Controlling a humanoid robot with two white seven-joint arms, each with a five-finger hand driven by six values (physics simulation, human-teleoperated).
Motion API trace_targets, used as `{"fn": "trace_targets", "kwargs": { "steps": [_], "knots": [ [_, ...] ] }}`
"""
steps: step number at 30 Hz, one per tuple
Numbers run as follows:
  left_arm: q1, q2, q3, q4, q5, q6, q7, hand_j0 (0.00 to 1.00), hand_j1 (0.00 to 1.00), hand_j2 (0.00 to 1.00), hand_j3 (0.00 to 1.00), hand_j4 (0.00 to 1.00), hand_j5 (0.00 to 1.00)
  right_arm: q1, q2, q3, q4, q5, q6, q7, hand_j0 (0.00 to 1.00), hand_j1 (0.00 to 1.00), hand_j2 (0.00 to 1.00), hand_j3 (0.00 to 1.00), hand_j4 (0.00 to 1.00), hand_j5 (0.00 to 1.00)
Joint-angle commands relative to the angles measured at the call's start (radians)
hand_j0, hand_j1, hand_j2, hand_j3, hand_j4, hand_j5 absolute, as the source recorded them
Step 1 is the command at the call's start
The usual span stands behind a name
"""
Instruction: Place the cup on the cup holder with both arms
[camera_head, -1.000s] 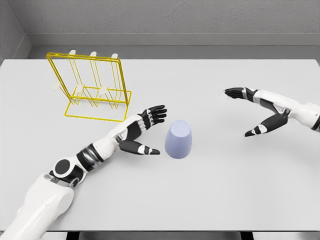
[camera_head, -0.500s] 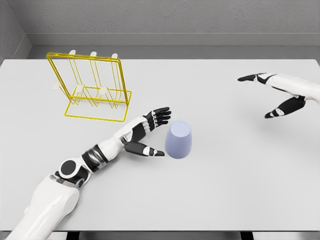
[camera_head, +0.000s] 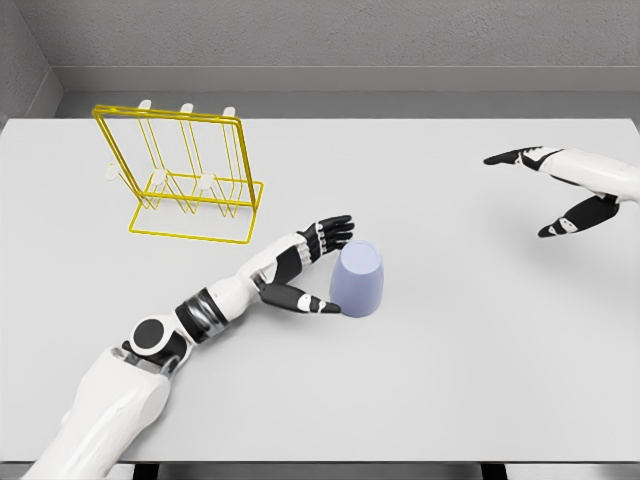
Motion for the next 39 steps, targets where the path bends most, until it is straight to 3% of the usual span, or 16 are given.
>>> {"fn": "trace_targets", "kwargs": {
  "steps": [1,14,17,39],
  "knots": [
    [0.000,-0.018,0.000,0.010,0.004,0.000,0.001,1.00,1.00,1.00,1.00,1.00,1.00,0.000,-0.004,-0.001,0.002,-0.008,0.002,-0.001,1.00,1.00,1.00,1.00,1.00,1.00],
    [-0.018,-0.047,0.002,0.038,-0.025,0.000,-0.003,1.00,1.00,1.00,1.00,1.00,1.00,-0.005,0.005,-0.001,0.031,-0.008,0.002,-0.001,1.00,1.00,1.00,1.00,1.00,1.00],
    [-0.018,-0.047,0.000,0.038,-0.025,-0.002,-0.005,1.00,1.00,1.00,1.00,1.00,1.00,-0.015,0.006,-0.001,0.091,-0.008,0.002,-0.001,1.00,1.00,1.00,1.00,1.00,1.00],
    [-0.018,-0.062,-0.007,0.036,-0.025,-0.003,-0.005,1.00,1.00,1.00,1.00,1.00,1.00,-0.044,0.025,0.006,0.079,-0.008,0.002,-0.004,1.00,1.00,1.00,1.00,1.00,1.00]
  ]
}}
